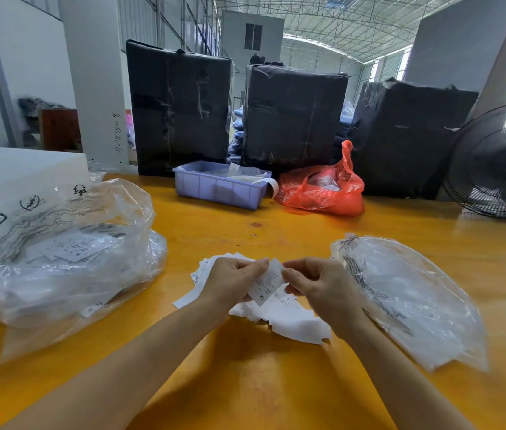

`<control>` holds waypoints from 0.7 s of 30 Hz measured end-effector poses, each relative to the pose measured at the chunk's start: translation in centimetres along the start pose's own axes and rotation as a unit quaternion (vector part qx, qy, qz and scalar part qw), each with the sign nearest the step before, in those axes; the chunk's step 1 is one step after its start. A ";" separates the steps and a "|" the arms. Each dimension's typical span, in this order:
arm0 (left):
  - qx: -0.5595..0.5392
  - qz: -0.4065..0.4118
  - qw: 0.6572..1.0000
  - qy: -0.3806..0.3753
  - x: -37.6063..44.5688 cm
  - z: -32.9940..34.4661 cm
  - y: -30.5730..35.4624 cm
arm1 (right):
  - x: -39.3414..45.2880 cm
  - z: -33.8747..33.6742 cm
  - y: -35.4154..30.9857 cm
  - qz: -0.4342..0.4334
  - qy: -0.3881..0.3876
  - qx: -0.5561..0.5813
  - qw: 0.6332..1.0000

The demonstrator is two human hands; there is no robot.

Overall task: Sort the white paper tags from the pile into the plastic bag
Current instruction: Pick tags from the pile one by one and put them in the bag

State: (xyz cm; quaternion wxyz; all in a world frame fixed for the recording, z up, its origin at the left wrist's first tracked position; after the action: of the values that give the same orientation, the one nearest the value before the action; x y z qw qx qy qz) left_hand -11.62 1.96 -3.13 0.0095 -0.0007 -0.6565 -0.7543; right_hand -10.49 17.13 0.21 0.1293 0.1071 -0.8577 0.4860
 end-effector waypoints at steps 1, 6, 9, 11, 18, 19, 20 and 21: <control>0.003 0.006 1.000 0.010 0.0 -0.2 0.0 | -0.1 0.3 -0.4 -0.013 -0.004 -0.008 1.000; -0.001 0.018 0.999 0.033 0.2 -0.9 0.2 | -0.5 0.5 -1.4 -0.038 0.008 -0.003 0.999; -0.001 0.018 1.000 0.019 0.1 -0.4 0.1 | -0.7 1.1 -1.4 -0.023 -0.026 0.021 0.999; -0.014 -0.001 1.000 0.010 0.1 -0.1 -0.1 | -0.7 1.4 -0.8 0.005 -0.038 0.056 0.998; -0.001 -0.113 0.989 -0.099 0.2 0.4 -0.5 | -0.2 -0.5 1.4 0.088 0.032 0.186 0.978; 0.009 -0.102 0.989 -0.102 0.3 0.2 -0.2 | -0.2 -0.6 1.5 0.091 0.033 0.192 0.977; 0.015 -0.093 0.991 -0.099 0.4 -0.1 0.0 | -0.2 -0.6 1.4 0.089 0.031 0.191 0.977; 0.023 -0.085 0.992 -0.091 0.6 -0.4 0.3 | -0.2 -0.7 1.1 0.081 0.030 0.181 0.980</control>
State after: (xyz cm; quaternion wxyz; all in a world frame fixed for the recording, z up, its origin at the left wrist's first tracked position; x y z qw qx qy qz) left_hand -12.19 1.52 -2.90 -0.1146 -0.0137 -0.6691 -0.7341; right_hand -10.57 18.29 -0.42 0.0933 0.0447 -0.7568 0.6454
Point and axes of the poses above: each hand's wrist, its own x-axis towards the middle knuckle, its own z-axis out of the palm, y = z × x, the point moved 10 cm from there along x, towards the middle knuckle, and after that the axes turned 8 degrees about -x, right-handed, at the moved point
